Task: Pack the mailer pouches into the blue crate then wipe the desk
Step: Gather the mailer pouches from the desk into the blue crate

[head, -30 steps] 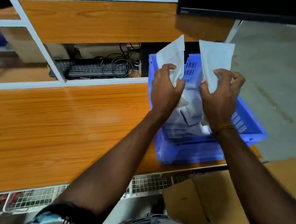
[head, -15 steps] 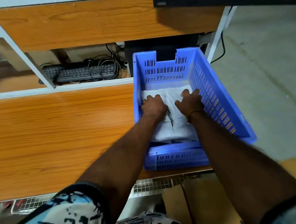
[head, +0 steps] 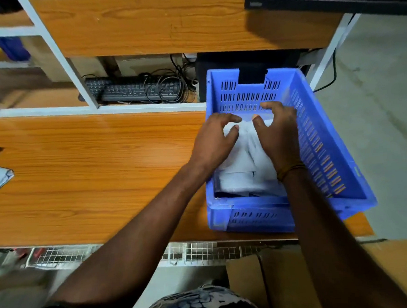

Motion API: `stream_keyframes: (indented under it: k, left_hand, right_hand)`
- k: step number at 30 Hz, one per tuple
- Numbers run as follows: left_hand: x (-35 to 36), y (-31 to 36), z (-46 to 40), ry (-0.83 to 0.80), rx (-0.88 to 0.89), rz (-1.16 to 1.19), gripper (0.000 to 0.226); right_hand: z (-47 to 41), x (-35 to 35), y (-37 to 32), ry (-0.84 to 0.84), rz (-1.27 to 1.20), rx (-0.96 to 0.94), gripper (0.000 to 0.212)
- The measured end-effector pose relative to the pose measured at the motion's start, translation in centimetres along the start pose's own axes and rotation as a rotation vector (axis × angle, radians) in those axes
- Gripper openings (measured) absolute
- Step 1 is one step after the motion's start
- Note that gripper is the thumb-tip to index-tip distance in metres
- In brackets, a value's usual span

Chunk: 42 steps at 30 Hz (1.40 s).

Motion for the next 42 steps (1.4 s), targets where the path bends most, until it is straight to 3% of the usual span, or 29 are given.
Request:
stream_keyframes:
  k: [3, 7, 19, 31, 42]
  left_hand:
    - [-5.9, -1.8, 4.0, 0.142, -0.006, 0.04, 0.022]
    - [-13.4, -6.5, 8.8, 0.319, -0.148, 0.063, 0.021]
    - [-31.0, -18.3, 24.0, 0.593, -0.471, -0.024, 0.018]
    - [-44.6, -27.1, 33.8, 0.694, -0.638, -0.099, 0.02]
    - [-50.4, -34.4, 34.4, 0.738, -0.739, -0.091, 0.024]
  right_hand:
    - [2.0, 0.8, -4.8, -0.032, -0.095, -0.078, 0.028]
    - [4.9, 4.3, -11.1, -0.123, -0.198, -0.147, 0.023]
    - [19.5, 22.3, -27.6, -0.69, -0.227, -0.301, 0.028]
    - [29.2, 34.5, -39.4, -0.856, -0.235, -0.365, 0.027]
    - [31.8, 43.6, -45.9, -0.986, -0.164, -0.44, 0.031]
Point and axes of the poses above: each hand's wrist, its own z-axis away from the middle knuckle, its own x-axis out of the palm, y = z × x, the point moved 10 cm from there along -z, towards the middle knuckle, and after that the axes turned 4 degrees about z, right-handed, at the moved point
